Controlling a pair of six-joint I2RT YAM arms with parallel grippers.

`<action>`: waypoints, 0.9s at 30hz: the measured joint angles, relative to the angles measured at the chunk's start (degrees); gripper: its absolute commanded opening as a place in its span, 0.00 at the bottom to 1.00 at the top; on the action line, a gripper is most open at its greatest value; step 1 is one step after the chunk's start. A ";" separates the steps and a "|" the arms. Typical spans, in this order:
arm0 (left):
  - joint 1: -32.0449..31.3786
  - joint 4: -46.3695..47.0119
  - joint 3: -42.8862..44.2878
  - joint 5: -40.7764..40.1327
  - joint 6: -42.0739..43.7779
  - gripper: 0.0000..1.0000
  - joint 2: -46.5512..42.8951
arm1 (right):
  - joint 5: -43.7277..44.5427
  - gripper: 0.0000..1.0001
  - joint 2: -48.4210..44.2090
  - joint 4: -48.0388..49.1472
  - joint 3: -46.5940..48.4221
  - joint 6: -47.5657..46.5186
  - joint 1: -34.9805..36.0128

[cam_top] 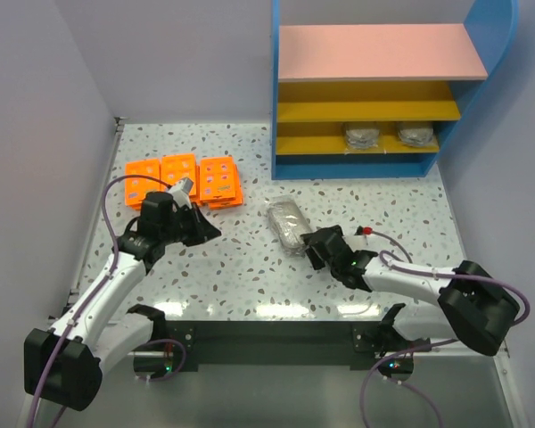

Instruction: Place and organize the cleaning sponges onto the shelf

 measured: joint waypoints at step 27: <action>0.00 -2.29 -0.63 -1.60 -0.13 0.00 -3.52 | -18.40 0.00 -2.32 11.39 -4.83 -13.97 -11.65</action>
